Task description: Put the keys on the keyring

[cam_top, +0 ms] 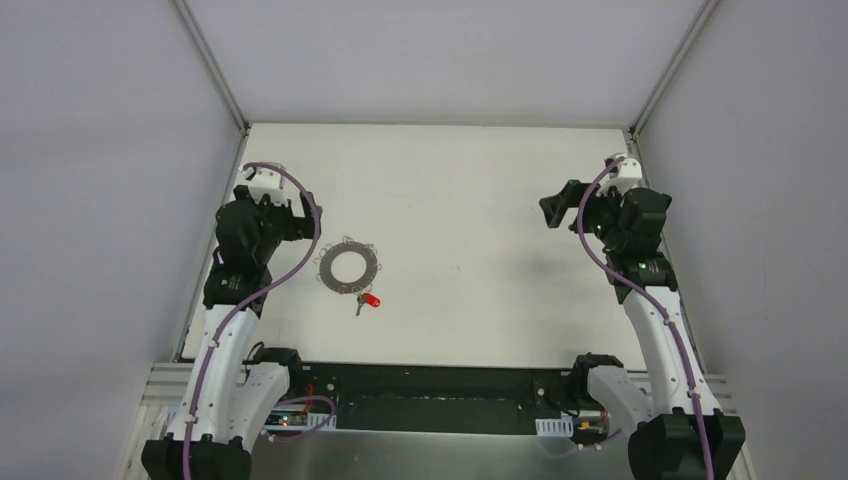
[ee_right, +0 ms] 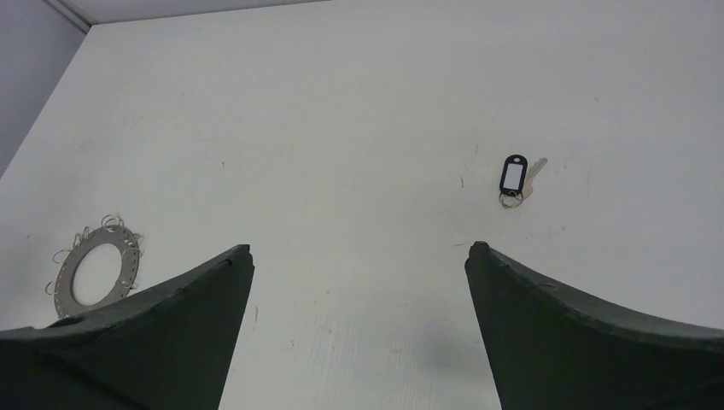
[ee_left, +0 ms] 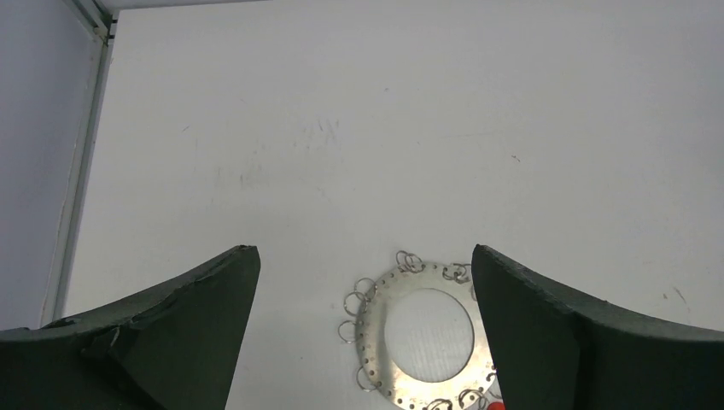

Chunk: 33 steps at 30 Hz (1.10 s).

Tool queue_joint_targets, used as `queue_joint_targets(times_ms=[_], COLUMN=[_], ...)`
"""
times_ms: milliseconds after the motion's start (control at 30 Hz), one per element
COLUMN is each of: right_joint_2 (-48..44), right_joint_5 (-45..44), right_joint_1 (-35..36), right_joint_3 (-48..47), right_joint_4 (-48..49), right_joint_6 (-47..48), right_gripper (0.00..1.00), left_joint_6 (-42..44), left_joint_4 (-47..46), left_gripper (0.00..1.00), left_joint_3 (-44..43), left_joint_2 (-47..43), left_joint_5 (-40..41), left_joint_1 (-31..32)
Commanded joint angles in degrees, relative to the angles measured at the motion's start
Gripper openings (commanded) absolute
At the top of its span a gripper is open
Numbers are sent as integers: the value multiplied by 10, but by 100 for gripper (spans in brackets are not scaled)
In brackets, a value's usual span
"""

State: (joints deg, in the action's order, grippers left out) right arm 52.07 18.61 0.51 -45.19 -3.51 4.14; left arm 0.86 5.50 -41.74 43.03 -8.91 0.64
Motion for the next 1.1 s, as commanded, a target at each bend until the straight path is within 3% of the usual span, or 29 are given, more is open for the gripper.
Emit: queue_joint_targets(times_ms=[0,267,667,933,1067], right_joint_2=[-5,-6,36,51,38], right_joint_5=[15,12,3,16,15], right_joint_1=[-3,-3,39,49,46], right_joint_3=[-12,-12,-43,-20,-2], right_joint_4=[11,8,-29,-18,-17], right_joint_6=[8,15,53,50,66], right_gripper=[100,100,100,100,100], left_joint_6=[-5,-7,130,137,174], left_joint_4=[-2,7,224,237,268], left_gripper=[99,100,99,100,94], left_joint_3=[-13,-17,-115,-75,-67], left_joint_2=[-2,4,77,81,107], left_joint_5=[3,6,-105,-145,-106], left_joint_1=[-3,-3,-3,6,25])
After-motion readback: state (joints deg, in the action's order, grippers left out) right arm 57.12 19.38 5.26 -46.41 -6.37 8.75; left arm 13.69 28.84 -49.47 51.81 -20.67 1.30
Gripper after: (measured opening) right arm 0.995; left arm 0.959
